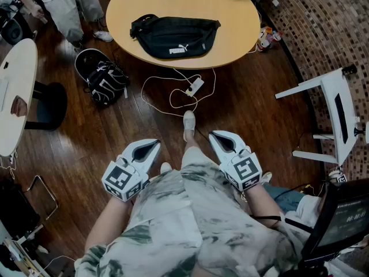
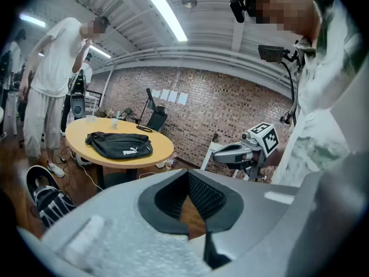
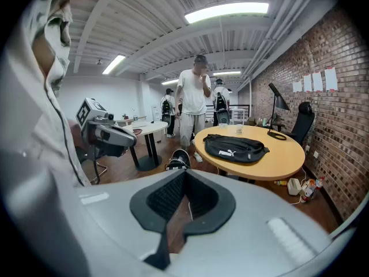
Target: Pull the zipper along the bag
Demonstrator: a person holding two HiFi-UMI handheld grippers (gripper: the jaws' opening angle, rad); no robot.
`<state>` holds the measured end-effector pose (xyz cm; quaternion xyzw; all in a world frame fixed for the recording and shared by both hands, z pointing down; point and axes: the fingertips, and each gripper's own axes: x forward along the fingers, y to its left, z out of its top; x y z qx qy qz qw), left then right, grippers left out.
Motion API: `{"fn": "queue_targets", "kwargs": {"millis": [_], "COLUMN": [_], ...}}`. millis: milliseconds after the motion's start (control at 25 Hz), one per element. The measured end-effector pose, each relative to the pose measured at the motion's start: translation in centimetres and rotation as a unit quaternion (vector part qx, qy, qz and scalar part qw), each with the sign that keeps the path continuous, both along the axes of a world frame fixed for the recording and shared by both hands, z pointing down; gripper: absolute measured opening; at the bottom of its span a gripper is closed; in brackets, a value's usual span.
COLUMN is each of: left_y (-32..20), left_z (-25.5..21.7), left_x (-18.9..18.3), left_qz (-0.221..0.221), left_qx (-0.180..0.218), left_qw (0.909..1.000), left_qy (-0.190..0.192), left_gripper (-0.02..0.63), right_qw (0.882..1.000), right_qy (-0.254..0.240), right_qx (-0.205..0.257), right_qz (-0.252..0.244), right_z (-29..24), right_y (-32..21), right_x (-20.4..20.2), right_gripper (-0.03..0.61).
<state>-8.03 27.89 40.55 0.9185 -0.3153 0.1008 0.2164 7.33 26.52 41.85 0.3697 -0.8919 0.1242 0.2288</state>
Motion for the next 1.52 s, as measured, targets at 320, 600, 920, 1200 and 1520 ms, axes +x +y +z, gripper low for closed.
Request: {"fn": "queue_targets", "kwargs": {"millis": [320, 600, 920, 1200, 1520], "left_y": [-18.5, -30.8, -38.7, -42.5, -44.9], "left_z": [-0.1, 3.0, 8.2, 14.0, 18.5], "left_x": [7.0, 12.3, 15.5, 17.0, 18.2], "left_qz": [-0.003, 0.009, 0.049, 0.091, 0.106], "left_qx": [-0.012, -0.028, -0.030, -0.047, -0.069], "left_qw": [0.9996, 0.9970, 0.9893, 0.9680, 0.9541], "left_qy": [-0.025, -0.072, -0.134, -0.229, -0.271], "left_gripper": [0.002, 0.002, 0.003, 0.015, 0.074], "right_qw": [0.999, 0.993, 0.994, 0.994, 0.989], "right_qy": [0.013, 0.046, 0.057, 0.077, 0.101], "right_qx": [-0.014, 0.002, -0.011, -0.049, -0.082], "right_qz": [-0.035, -0.105, -0.089, -0.054, -0.071], "right_z": [2.2, 5.3, 9.9, 14.3, 17.6], "right_y": [-18.8, -31.7, -41.2, -45.7, -48.0], "right_x": [5.5, 6.9, 6.7, 6.9, 5.3], "right_gripper": [0.008, 0.008, 0.008, 0.008, 0.008]}}
